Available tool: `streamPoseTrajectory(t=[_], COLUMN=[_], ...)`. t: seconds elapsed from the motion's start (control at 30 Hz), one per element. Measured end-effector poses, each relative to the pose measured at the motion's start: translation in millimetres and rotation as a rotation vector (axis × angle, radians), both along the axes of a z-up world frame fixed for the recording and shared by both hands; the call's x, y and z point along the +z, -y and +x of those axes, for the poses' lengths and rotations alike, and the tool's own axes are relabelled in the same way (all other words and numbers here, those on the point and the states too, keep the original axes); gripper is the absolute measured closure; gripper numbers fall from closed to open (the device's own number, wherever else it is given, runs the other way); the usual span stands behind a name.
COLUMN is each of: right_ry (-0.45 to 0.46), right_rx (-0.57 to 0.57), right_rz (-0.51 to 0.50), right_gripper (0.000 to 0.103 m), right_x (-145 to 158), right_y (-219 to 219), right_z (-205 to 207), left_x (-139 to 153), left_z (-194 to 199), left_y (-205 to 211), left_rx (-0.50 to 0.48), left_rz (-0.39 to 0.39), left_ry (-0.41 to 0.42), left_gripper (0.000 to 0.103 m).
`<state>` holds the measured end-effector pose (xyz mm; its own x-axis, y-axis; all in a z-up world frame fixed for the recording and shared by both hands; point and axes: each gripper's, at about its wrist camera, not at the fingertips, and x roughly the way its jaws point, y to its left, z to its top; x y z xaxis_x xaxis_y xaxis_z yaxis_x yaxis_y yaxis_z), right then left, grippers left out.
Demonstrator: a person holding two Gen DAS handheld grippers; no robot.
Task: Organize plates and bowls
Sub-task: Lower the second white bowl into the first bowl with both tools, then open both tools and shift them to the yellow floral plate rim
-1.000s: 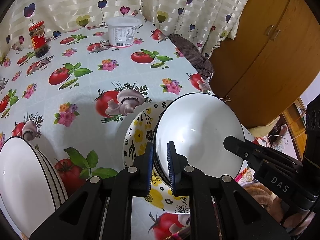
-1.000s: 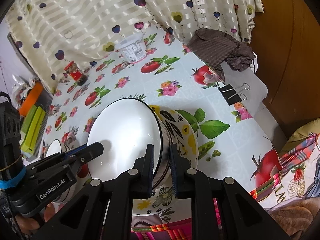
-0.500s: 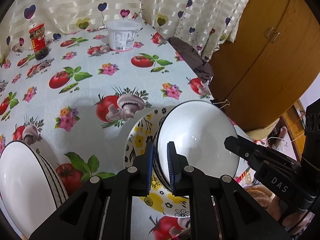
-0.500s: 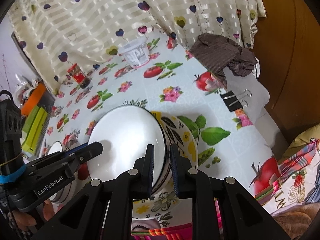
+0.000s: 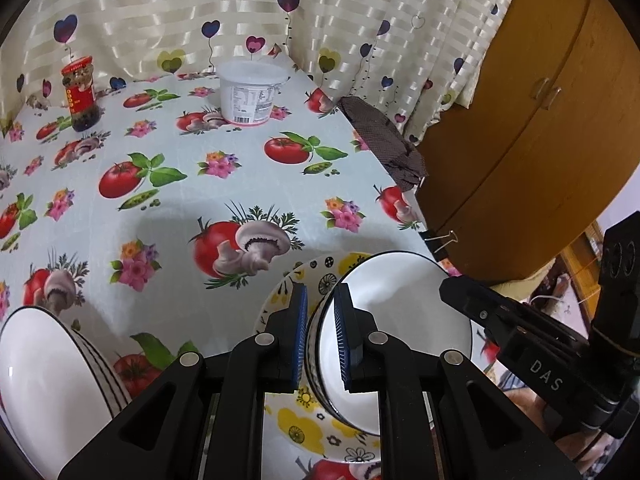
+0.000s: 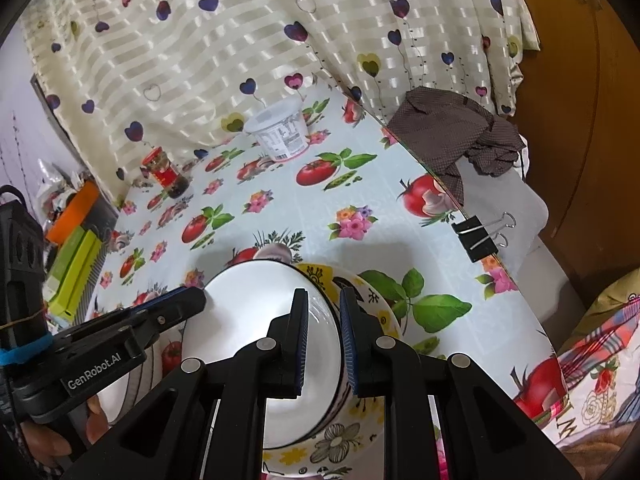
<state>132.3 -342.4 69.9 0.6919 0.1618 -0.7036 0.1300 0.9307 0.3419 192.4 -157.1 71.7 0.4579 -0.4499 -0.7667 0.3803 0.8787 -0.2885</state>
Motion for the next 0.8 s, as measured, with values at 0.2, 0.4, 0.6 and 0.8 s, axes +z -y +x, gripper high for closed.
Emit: streamPoseTrajectory(t=[0.2,0.4,0.6,0.8], right_ry=[0.024,0.010,0.014,0.010], right_rx=[0.009,0.034,0.032,0.038], right_rz=[-0.017,0.025,0.078,0.110], right_gripper=[0.086,0.086,0.087,0.088], right_x=[1.7,-1.4,-6.5,-5.7], right_y=[-0.6,-1.5,2.4,6.8], right_z=[4.3,10.9,14.7,16.0], left_x=[-0.4,-1.7,-4.9,-6.4], left_z=[1.3,5.5,11.7,10.8], left_y=[3.8,6.2,5.4,7.1], left_rx=[-0.007,-0.009,-0.013,-0.016], left_rz=[0.001,-0.008,-0.027,-0.016], left_ry=[0.007,0.000,-0.020,-0.031], left_gripper=[0.089,0.089,0.087,0.086])
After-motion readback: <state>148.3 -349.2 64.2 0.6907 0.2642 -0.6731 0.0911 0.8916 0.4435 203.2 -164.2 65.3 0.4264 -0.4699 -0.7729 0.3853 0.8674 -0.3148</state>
